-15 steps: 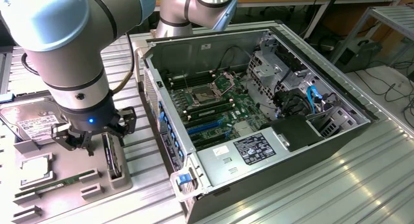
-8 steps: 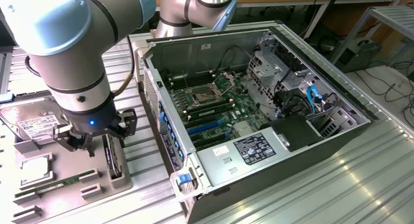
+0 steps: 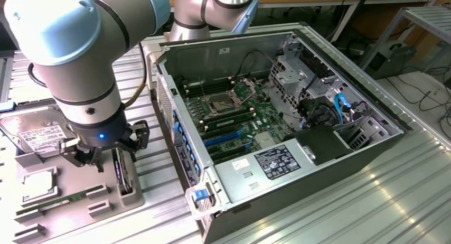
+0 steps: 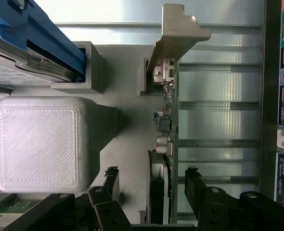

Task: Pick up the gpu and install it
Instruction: 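Pick up the gpu and move the gpu toward the slot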

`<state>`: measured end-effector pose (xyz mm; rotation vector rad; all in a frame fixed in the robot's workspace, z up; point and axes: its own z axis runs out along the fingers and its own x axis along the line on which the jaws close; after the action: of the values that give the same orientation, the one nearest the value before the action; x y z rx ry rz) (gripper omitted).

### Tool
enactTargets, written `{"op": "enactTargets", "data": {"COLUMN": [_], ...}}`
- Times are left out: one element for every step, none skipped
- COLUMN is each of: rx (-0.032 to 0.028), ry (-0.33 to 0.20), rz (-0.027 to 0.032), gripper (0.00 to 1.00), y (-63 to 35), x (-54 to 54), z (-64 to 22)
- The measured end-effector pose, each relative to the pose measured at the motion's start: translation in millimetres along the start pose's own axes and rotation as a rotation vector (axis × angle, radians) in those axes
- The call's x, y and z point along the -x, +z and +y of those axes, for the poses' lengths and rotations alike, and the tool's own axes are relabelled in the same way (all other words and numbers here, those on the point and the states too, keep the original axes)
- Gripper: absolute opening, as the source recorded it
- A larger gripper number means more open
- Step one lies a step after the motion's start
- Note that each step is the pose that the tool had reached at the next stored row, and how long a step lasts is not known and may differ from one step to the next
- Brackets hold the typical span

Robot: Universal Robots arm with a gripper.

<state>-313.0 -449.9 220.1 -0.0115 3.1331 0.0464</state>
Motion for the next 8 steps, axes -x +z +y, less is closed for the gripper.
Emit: {"op": "enactTargets", "data": {"rx": [-0.0001, 0.0001, 0.0002, 0.0001, 0.0001, 0.0002, 0.0004, 0.0003], "ry": [0.0, 0.0, 0.0, 0.0, 0.0, 0.0, 0.0, 0.0], "rz": [0.0, -0.0001, -0.0002, -0.0001, -0.0001, -0.0002, -0.0004, -0.0003], "gripper": [0.66, 0.66, 0.66, 0.66, 0.66, 0.66, 0.66, 0.66], "y": [0.0, 0.3, 0.6, 0.7, 0.8, 1.0, 1.2, 1.3], "x": [0.0, 0.0, 0.1, 0.1, 0.1, 0.2, 0.4, 0.7], "z": [0.0, 0.0, 0.1, 0.0, 0.1, 0.1, 0.3, 0.8]}}
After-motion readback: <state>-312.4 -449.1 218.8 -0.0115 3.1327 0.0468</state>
